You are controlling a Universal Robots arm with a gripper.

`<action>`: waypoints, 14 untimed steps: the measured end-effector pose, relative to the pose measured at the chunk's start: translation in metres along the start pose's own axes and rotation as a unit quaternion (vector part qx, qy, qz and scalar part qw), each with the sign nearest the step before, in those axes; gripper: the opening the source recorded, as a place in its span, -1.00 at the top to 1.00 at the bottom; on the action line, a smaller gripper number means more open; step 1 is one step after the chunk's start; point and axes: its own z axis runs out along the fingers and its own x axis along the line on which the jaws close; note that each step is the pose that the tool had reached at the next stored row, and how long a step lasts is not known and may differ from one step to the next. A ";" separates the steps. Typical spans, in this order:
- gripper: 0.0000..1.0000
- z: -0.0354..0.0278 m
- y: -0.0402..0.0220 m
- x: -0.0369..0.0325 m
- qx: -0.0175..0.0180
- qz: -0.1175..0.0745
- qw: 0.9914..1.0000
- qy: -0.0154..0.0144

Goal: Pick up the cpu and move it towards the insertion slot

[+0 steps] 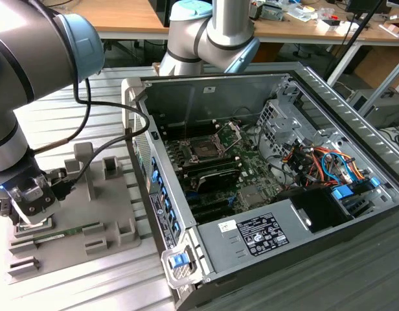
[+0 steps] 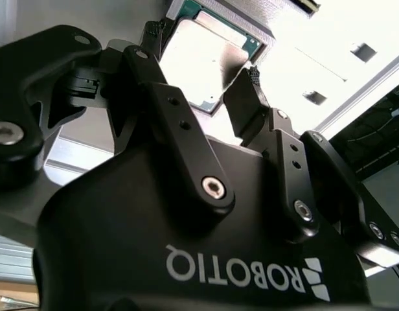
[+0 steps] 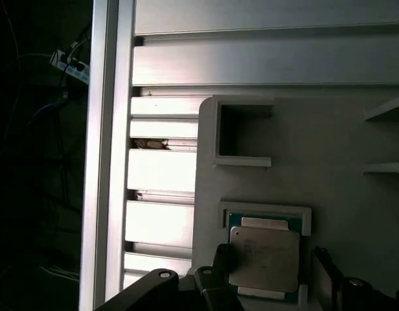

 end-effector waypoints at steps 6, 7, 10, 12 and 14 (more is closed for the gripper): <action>-0.20 0.0046 0.0001 0.0014 0.000 -0.006 1.000 0.000; -0.20 0.0051 0.0001 0.0014 0.000 -0.007 1.000 0.000; -0.20 0.0067 0.0000 0.0014 0.000 -0.009 1.000 0.000; -0.20 0.0073 0.0000 0.0014 0.000 -0.010 1.000 0.000; -0.20 0.0080 0.0000 0.0014 0.000 -0.010 1.000 0.000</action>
